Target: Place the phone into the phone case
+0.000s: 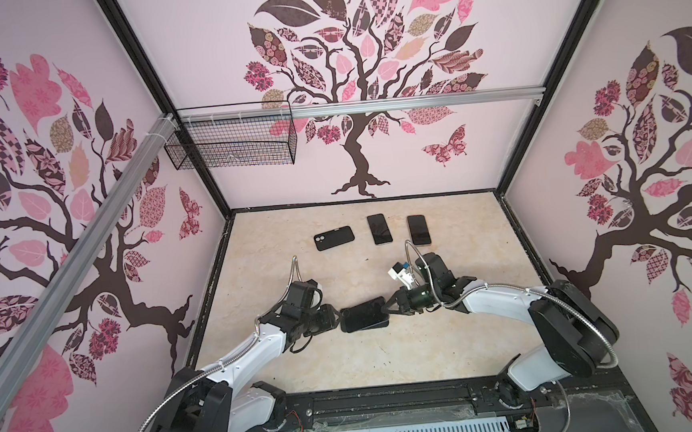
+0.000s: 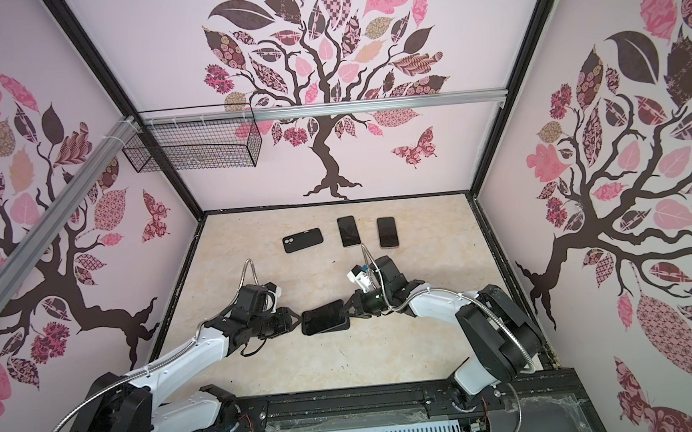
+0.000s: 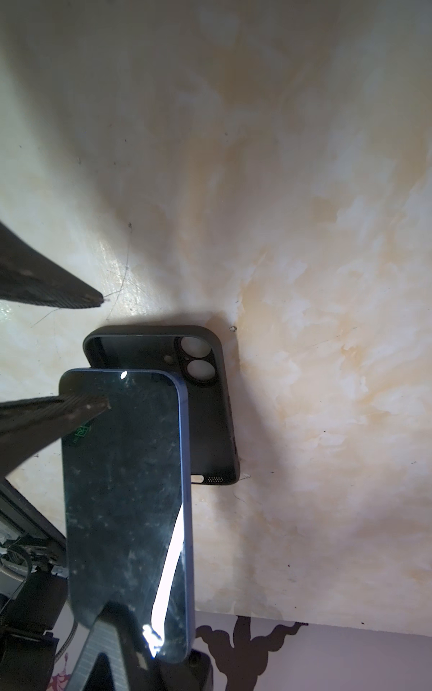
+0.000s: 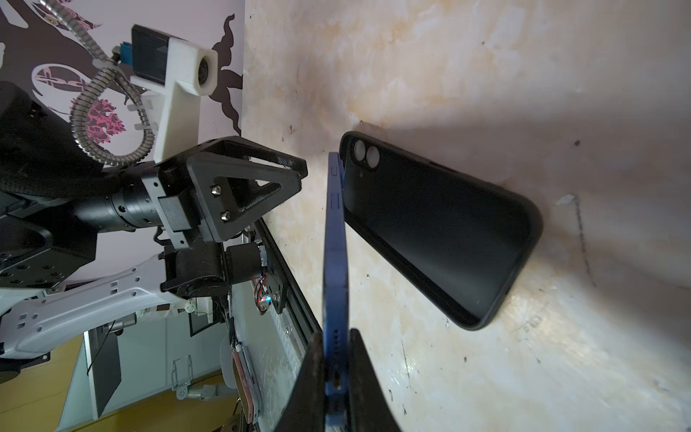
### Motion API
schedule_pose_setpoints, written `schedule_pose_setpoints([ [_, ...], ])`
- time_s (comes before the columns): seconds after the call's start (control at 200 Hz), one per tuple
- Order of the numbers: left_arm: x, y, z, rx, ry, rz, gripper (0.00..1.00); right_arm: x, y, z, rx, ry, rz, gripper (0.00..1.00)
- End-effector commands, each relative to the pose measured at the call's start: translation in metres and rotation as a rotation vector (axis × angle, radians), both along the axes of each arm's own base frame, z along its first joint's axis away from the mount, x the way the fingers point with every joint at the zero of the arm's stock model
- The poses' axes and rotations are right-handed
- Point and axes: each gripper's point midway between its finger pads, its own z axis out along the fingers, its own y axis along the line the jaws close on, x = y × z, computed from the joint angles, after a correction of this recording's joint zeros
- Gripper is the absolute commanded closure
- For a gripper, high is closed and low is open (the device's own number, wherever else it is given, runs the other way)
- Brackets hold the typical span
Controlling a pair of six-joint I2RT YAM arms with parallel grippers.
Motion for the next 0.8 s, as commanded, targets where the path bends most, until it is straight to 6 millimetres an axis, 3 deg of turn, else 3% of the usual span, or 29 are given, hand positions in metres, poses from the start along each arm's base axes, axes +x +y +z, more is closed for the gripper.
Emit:
schedule_pose_setpoints([
  [0.0,0.015,-0.011,0.017,-0.036,-0.069,-0.021,0.62,0.002,0.009,0.008,0.061,-0.018,0.034,1.00],
  [0.35,0.013,-0.007,0.004,-0.020,-0.063,-0.012,0.66,0.004,0.009,-0.002,0.047,0.003,0.016,1.00],
  [0.795,0.012,-0.006,-0.003,-0.014,-0.057,-0.011,0.70,0.010,0.009,-0.002,0.045,0.000,-0.015,1.00],
])
